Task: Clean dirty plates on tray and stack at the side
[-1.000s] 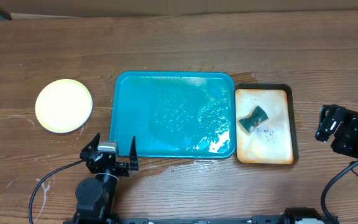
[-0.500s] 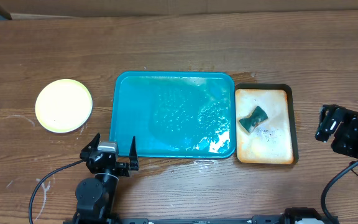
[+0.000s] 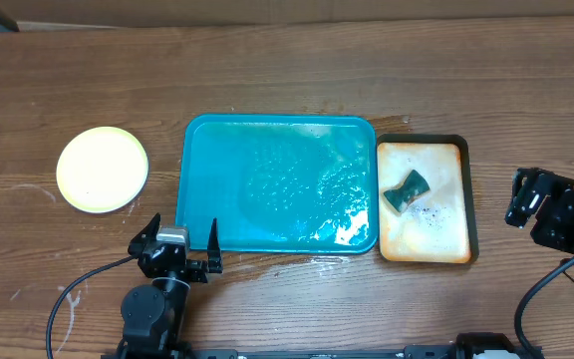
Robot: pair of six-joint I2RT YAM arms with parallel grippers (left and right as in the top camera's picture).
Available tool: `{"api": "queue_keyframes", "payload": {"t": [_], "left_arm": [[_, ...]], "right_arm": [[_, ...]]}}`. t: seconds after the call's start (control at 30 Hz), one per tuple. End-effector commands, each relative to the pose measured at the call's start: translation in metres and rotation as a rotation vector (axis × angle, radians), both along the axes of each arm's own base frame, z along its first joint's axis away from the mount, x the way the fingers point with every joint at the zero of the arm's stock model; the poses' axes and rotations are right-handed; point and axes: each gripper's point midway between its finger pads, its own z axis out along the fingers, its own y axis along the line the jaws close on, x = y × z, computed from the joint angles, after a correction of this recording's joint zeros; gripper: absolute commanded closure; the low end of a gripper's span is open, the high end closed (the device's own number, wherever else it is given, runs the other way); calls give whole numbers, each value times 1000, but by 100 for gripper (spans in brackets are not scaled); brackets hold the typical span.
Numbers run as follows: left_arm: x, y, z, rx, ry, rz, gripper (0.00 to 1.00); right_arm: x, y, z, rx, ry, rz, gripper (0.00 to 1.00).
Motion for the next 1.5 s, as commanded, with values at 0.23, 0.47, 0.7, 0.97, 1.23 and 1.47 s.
{"api": "queue_keyframes", "payload": {"t": [0.23,0.47,0.7,0.97,1.23,1.47], "left_arm": [[0,-3,1,16,-11,-20,0],[0,-3,1,16,-11,-20,0],[0,-3,1,16,-11,-20,0],[0,-3,1,16,-11,-20,0],[0,-3,1,16,-11,-20,0],[0,-3,1,16,-11,-20,0]], "right_arm": [[20,-1,26,-7,-129,-4,0],[17,1,71,4,-391,7,0],[-18,7,75,19,-608,35,0],[-42,21,15,53,-784,114,0],[-17,35,-44,98,-857,191,0],[12,36,-98,211,-869,156,0]]}}
